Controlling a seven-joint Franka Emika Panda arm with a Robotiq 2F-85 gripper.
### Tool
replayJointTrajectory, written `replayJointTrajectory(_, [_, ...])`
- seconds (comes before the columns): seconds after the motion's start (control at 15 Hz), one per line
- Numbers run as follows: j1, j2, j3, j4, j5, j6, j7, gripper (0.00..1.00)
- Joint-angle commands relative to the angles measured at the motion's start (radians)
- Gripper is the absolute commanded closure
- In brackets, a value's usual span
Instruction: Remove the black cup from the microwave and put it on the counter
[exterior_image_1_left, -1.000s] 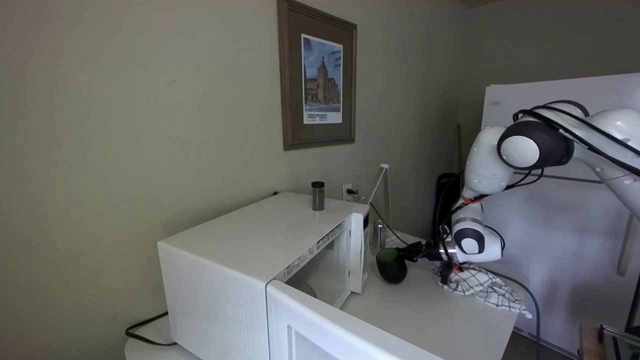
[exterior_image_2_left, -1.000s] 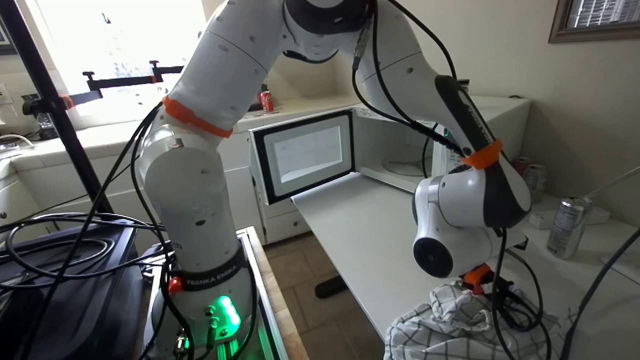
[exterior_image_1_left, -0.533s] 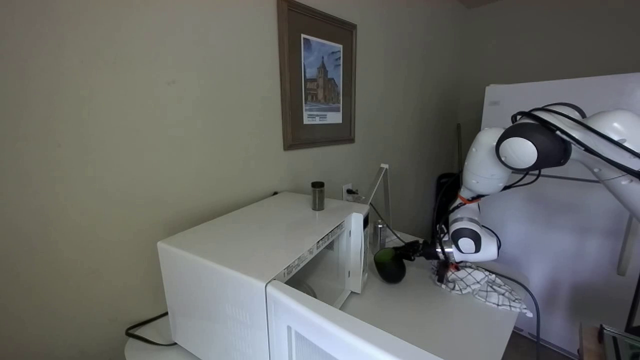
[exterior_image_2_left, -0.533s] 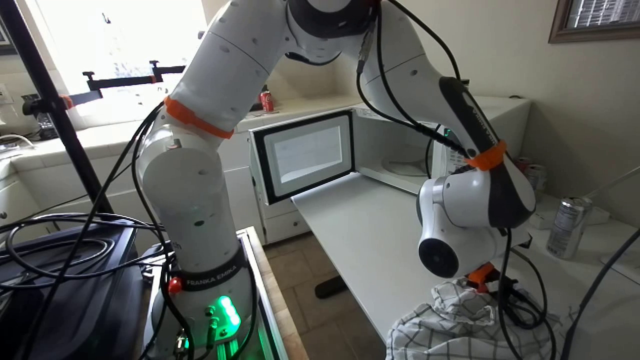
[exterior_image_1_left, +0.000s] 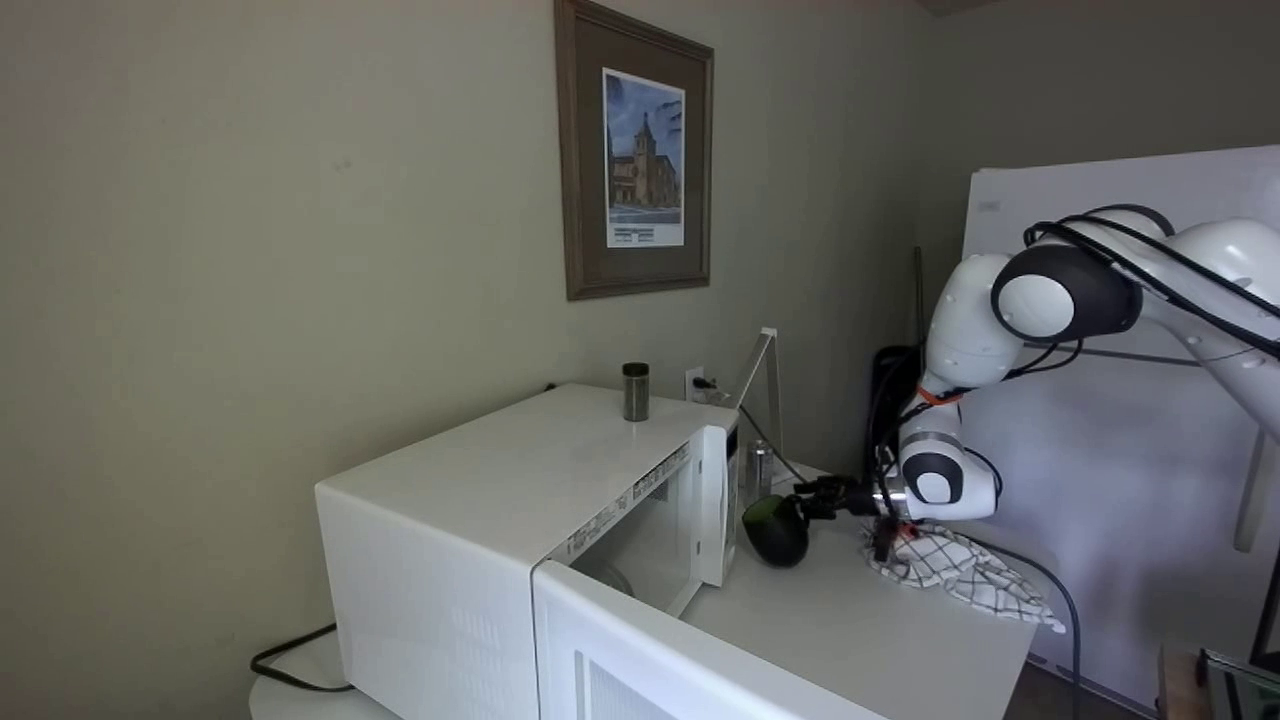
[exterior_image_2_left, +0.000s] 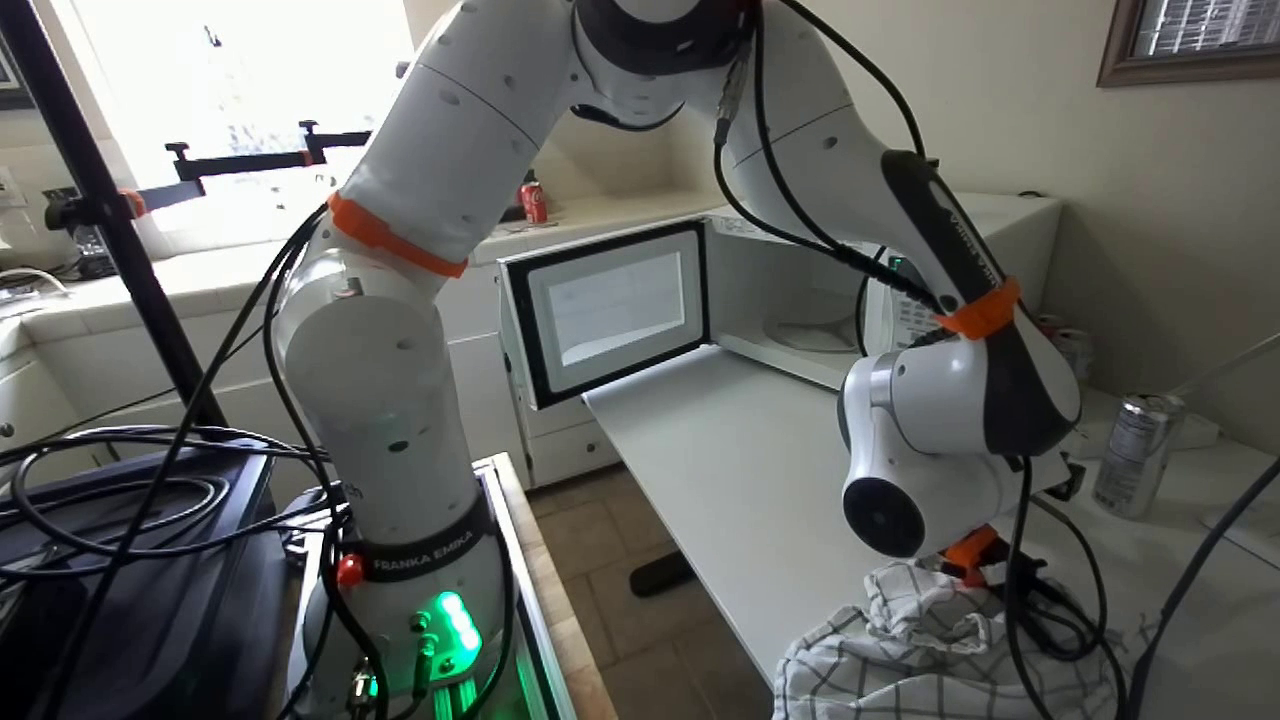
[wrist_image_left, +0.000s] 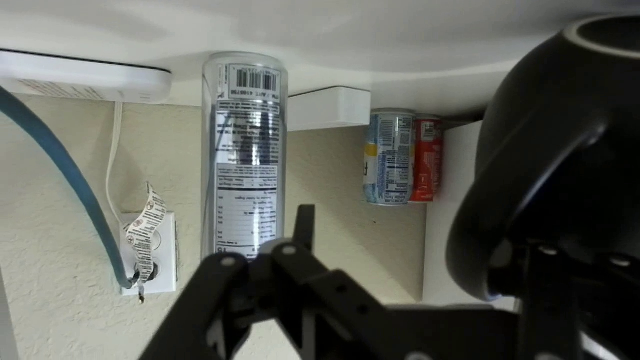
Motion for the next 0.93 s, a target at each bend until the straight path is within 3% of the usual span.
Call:
replayJointTrajectory(0.0, [0.005,0.008,-0.018,-0.007,-0.001,-0.031,-0.034,0.23])
replayJointTrajectory(0.47, [0.183,0.071,-0.213,-0.008,0.014,-0.113,-0.024,0.26])
replayJointTrajectory(0.73, [0.241,0.109,-0.292,-0.007,0.013,-0.18,-0.025,0.2])
replayJointTrajectory(0.87, [0.248,0.125,-0.305,-0.004,0.013,-0.199,-0.025,0.23])
